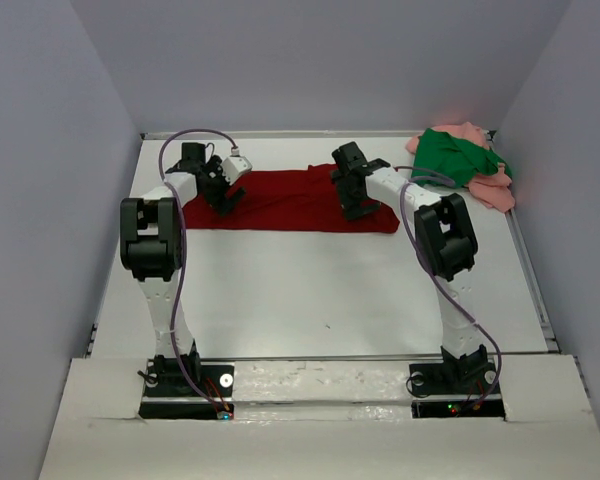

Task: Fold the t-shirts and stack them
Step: Rotate the tshirt 90 degrees

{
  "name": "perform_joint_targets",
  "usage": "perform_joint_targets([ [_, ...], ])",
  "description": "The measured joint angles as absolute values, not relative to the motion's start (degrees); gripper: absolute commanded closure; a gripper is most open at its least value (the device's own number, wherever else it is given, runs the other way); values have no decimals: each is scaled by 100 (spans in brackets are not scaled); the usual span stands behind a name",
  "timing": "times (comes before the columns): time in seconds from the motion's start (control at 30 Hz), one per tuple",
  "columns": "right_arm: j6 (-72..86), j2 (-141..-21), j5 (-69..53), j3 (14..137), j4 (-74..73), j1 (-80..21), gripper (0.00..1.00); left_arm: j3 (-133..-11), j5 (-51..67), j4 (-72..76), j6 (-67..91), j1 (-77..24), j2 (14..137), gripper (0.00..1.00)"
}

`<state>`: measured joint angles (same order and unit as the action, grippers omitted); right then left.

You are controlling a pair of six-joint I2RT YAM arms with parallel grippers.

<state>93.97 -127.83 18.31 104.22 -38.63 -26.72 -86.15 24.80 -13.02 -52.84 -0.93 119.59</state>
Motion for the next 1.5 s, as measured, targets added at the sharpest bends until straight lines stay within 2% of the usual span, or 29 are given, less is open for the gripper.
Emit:
perform_joint_targets([
  [0.47, 9153, -12897, 1850, 10595, -3900, -2672, 0, -8508, 1975, -1153, -4633, -207, 11972, 1],
  [0.7, 8945, -12905, 1885, 10608, -3900, -2659, 0, -8259, 1802, -1090, -3518, -257, 11821, 1],
  [1.0, 8560, -12905, 1927, 10608, -3885, -2473, 0, -7819, 1015, -1444, -1712, -707, 11421, 1],
  [1.3, 7867, -12943, 1887, 10648, -3817, -2294, 0, -6510, 738, -1509, 154, -1966, 10348, 1],
  [1.5, 7183, -13264, 1933, 11150, -3822, -2294, 0, -5382, 567, -1428, 1433, -2567, 9371, 1],
])
